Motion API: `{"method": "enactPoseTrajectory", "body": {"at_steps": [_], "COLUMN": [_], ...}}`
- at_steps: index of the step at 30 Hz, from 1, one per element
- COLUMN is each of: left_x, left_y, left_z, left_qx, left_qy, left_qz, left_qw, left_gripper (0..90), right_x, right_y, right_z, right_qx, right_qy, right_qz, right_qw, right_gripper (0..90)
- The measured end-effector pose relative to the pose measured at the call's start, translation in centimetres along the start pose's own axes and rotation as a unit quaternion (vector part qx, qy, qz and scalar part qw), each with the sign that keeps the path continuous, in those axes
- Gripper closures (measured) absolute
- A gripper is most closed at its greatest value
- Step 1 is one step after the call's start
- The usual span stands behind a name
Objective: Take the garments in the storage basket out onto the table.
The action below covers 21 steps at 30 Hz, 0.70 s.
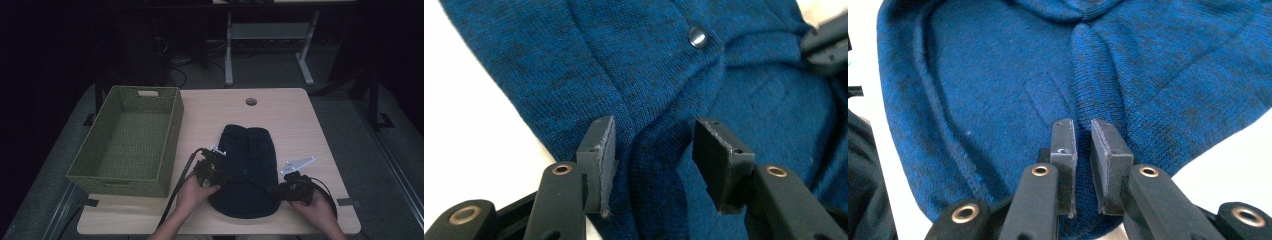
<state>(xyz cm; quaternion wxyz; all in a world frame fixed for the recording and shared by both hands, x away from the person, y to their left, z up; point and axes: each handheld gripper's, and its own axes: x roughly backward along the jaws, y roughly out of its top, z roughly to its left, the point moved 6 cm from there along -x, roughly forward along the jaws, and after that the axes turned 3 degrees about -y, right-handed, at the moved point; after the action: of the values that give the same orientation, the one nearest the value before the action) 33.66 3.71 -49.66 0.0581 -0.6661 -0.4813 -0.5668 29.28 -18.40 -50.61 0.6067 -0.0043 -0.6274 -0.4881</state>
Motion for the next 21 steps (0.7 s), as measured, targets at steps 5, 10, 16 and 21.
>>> {"method": "enactPoseTrajectory", "body": {"at_steps": [5,10,16,21], "left_x": [0.3,1.2,2.1,1.0], "left_y": [-1.0,-0.7,1.0,1.5], "left_z": [-0.6,-0.9,-0.1,0.6], "left_qx": [0.005,0.000,0.009,0.008], "left_qy": [-0.012,-0.018,-0.012,-0.011], "left_qz": [-0.001,-0.021,-0.074,-0.067], "left_qw": [0.9999,0.9996,0.9972,0.9977], "left_gripper": [50.0,48.1,50.3,52.5], "right_x": [0.0,0.4,1.3,-0.8], "right_y": [0.3,1.2,4.0,5.0], "right_z": [-0.1,-0.2,-1.3,-2.4], "right_qx": [-0.004,0.007,-0.005,-0.010], "right_qy": [0.006,0.012,-0.003,-0.004], "right_qz": [0.014,0.018,-0.014,0.014], "right_qw": [0.9999,0.9997,0.9999,0.9998], "right_gripper": [78.7,74.9,77.7,80.5]}}
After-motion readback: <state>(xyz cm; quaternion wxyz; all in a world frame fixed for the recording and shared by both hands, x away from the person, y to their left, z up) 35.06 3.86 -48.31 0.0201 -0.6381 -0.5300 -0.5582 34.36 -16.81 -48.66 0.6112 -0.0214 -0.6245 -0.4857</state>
